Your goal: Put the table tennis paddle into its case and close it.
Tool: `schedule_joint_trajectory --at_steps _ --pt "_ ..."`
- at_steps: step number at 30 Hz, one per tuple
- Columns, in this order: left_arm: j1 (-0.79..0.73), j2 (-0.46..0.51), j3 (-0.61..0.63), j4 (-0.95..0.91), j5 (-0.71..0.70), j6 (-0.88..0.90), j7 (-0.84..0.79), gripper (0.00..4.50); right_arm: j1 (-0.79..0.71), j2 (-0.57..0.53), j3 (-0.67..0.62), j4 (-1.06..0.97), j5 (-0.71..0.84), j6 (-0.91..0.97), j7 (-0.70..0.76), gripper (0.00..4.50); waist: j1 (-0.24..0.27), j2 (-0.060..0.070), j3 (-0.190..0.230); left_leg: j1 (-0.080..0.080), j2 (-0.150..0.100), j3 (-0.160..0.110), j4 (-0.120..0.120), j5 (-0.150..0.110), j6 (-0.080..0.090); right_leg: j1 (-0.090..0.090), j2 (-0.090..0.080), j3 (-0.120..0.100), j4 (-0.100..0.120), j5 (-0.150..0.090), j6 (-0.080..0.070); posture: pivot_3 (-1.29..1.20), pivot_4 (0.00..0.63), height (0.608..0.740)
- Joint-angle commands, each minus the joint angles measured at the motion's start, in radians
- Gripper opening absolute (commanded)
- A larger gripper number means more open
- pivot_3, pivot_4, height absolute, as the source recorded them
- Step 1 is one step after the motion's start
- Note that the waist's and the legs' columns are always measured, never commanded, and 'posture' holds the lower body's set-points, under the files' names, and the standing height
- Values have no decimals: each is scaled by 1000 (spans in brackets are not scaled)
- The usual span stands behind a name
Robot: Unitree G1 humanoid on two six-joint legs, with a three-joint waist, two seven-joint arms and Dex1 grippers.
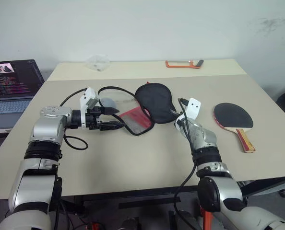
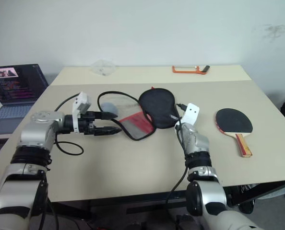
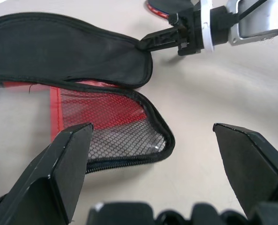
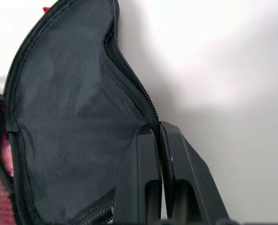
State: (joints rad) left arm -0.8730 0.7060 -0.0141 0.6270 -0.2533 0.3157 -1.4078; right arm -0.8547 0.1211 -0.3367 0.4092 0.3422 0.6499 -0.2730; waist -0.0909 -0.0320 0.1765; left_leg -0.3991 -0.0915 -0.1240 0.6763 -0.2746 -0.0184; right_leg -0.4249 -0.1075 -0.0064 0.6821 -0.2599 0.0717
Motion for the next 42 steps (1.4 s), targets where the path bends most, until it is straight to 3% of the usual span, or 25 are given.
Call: schedule_joint_trajectory --at_steps 1,11,26,30,37,40,42 --pt "-42 -5 -1 47 13 -53 -18 4500 104 51 -22 -333 36 125 -129 13 7 1 0 0 0 0 0 0 0 0 0 0 0 0 0 0 150 740" --pt "-121 -43 -17 219 52 -167 -54 4500 224 112 -61 -638 111 257 -319 13 9 1 0 0 0 0 0 0 1 0 1 0 1 0 0 0 150 740" --pt "-137 -54 -5 234 67 -180 -65 4500 303 244 -92 -599 384 288 -505 13 8 1 0 0 0 1 0 0 1 1 0 0 1 0 0 0 150 740" --pt "-136 -51 -2 229 65 -174 -60 4500 317 209 -72 -613 452 271 -540 987 8 1 0 0 0 1 0 0 1 1 1 0 1 0 0 0 150 740" --pt "-135 -44 3 218 59 -163 -61 4500 332 65 -21 -721 556 383 -519 3365 8 1 0 0 0 1 0 0 1 1 1 0 1 0 0 0 150 740" --pt "-128 -41 12 193 43 -146 -71 4500 341 -96 88 -787 559 485 -355 4412 7 1 0 0 0 1 0 -2 4 1 1 0 1 0 0 0 150 740" --pt "-119 -41 20 161 26 -126 -73 4500 351 -175 133 -820 599 540 -237 4480 8 1 0 0 0 1 0 -2 5 1 1 0 0 0 0 0 150 740"
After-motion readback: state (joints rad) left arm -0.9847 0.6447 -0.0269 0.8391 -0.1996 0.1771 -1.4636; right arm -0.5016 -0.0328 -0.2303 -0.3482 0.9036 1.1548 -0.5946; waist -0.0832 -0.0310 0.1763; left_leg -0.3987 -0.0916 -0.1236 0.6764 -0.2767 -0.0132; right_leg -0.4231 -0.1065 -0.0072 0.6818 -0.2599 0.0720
